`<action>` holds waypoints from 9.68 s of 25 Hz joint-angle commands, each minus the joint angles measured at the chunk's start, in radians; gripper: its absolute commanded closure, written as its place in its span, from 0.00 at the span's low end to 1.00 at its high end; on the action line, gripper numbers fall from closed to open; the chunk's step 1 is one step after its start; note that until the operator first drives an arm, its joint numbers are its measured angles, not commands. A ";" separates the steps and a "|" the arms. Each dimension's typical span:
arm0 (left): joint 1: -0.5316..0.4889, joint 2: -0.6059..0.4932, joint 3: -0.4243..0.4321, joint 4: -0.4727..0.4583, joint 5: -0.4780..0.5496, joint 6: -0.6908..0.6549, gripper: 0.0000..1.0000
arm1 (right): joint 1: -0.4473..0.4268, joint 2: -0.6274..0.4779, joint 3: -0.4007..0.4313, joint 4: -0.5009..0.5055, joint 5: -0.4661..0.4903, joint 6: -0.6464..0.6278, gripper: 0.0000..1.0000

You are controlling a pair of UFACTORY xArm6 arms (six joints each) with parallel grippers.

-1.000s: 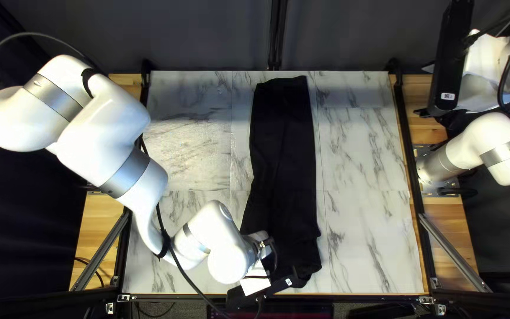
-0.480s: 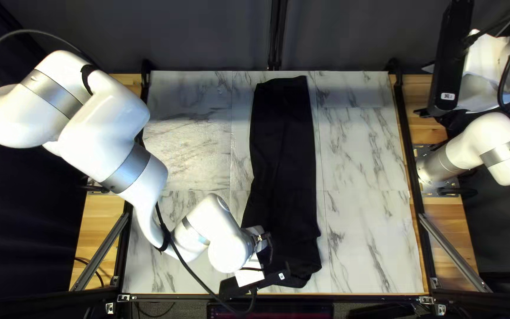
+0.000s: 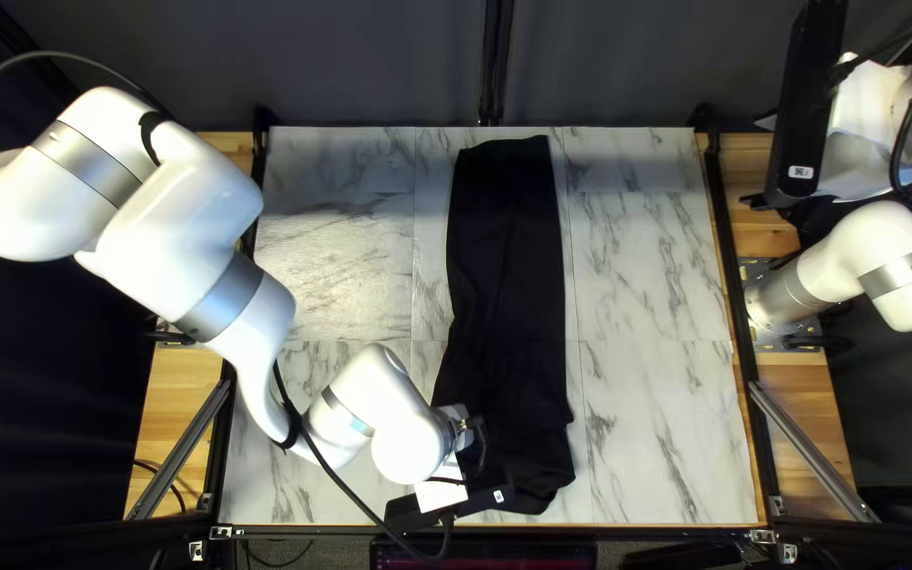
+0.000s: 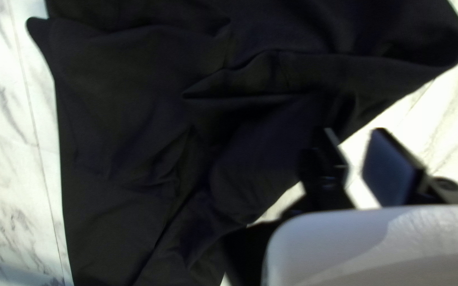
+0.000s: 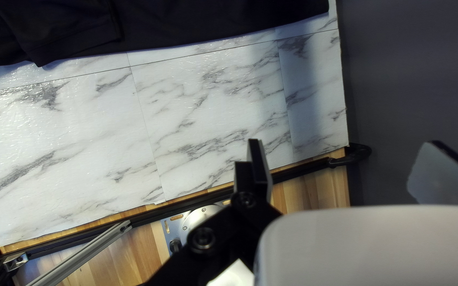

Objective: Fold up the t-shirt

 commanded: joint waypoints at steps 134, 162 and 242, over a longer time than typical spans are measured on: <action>-0.025 0.005 0.086 0.416 0.095 -1.266 0.24 | 0.000 0.000 0.000 0.000 0.000 0.000 0.00; 0.036 0.199 -0.085 0.454 -0.013 -1.220 0.78 | 0.000 0.000 0.000 0.000 0.000 0.000 0.00; 0.105 0.134 -0.051 0.630 -0.028 -0.991 1.00 | 0.000 0.000 0.000 0.000 0.000 0.000 0.00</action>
